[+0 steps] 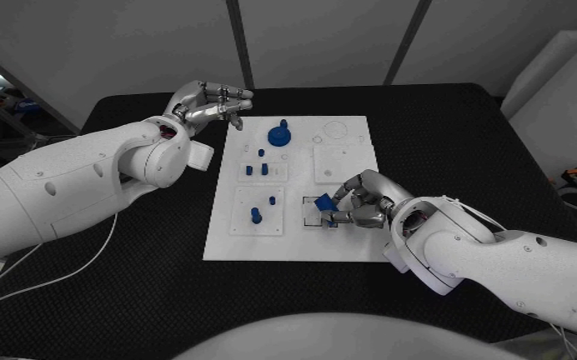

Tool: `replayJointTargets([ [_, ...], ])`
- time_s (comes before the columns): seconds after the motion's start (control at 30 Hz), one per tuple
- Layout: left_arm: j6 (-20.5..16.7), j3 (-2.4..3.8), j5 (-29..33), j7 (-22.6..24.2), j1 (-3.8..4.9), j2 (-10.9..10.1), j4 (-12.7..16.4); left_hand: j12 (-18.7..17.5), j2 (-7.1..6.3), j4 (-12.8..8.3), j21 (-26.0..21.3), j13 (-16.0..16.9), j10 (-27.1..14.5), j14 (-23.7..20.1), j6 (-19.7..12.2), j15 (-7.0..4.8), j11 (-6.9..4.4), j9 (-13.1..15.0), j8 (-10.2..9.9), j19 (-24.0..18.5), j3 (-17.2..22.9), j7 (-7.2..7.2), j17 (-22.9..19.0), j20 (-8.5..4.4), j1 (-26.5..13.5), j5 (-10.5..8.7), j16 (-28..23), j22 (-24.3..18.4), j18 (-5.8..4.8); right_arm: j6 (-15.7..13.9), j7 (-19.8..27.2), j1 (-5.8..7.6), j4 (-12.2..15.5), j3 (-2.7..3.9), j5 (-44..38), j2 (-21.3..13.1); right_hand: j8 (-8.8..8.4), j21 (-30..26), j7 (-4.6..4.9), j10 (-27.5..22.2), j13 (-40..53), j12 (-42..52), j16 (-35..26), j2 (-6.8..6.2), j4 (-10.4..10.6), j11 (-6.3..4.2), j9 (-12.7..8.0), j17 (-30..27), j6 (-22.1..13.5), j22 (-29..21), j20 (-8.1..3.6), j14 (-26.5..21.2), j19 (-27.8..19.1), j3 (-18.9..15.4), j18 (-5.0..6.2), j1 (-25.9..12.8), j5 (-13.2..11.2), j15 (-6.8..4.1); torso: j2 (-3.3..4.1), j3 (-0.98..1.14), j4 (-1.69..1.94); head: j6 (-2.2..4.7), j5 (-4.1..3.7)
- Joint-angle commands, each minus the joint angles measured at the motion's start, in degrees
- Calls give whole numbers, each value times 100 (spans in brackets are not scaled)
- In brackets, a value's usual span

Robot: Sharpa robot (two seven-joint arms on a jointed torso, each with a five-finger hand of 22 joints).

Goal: Assemble the parts on the task board

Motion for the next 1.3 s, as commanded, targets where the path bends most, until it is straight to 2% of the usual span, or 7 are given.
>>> replayJointTargets([
  [0.03,61,1,13,10,9,8,8,9,42,-15,-22,2,-24,-29,-1,21,-7,-3,-24,-40,-11,26,-9,-2,3,8,-19,-9,207,78,69,9,-39,3,84,70,119,25,-173,59,107,27,27,-35,37,-6,109,1510,281,14,-42,607,15,-43,-90,-237,-154,-45,4,-3,-2,-10,10],
  [0.37,72,-2,13,-1,9,12,10,9,42,-15,-22,2,-24,-29,-1,21,-7,-3,-24,-40,-11,26,-9,-2,3,8,-19,-9,207,245,-38,10,-156,3,-3,201,245,22,-226,89,138,23,27,-8,35,-46,183,1510,378,19,-72,607,16,-241,-90,-587,-747,-79,6,0,-9,-12,36],
  [0.5,73,-3,13,-3,9,10,10,9,42,-15,-22,2,-24,-29,-1,21,-7,-3,-24,-40,-11,26,-9,-2,3,8,-19,-9,207,331,-102,11,-193,4,-56,239,300,16,-235,91,139,9,27,-1,38,-53,219,1510,383,15,-81,607,13,-332,-90,-740,-1109,-86,2,-4,-7,-24,44],
  [0.7,73,-4,13,-7,9,4,14,9,42,-15,-22,2,-24,-29,-1,21,-7,-3,-24,-40,-11,26,-9,-2,3,8,-19,-9,207,406,-167,11,-224,4,-112,278,384,-5,-246,79,126,-36,23,-104,55,-60,278,1499,356,-8,-88,604,0,-435,-86,-1043,-1846,-94,4,-2,-12,-38,60],
  [0.87,68,-5,13,-10,9,0,18,9,42,-15,-22,2,-24,-29,-1,21,-7,-3,-24,-40,-11,26,-9,-2,3,8,-19,-9,207,380,-204,11,-250,4,-146,289,453,-30,-243,66,120,-76,17,-322,70,-56,328,1483,292,-35,-88,601,-13,-344,-81,-1382,-2599,-92,1,-4,-14,-39,64],
  [1.07,65,-5,13,-13,9,1,17,14,43,-21,-25,2,-30,-31,-2,20,-7,-4,-25,-42,-11,27,-15,-2,9,9,-22,-10,209,319,-225,12,-285,4,-210,288,489,-55,-235,28,68,-153,10,-466,78,-48,355,1466,241,-65,-82,597,-30,-297,-76,-1603,-2911,-86,1,-3,-15,-35,71],
  [1.3,64,-5,13,-13,9,1,10,14,43,-21,-25,2,-30,-31,-2,20,-7,-4,-25,-42,-11,27,-15,-2,9,9,-22,-10,209,280,-203,12,-281,4,-231,296,508,-66,-231,17,54,-179,9,-519,81,-44,368,1465,217,-77,-79,597,-37,-292,-73,-1704,-3027,-82,4,-1,-12,-35,65],
])
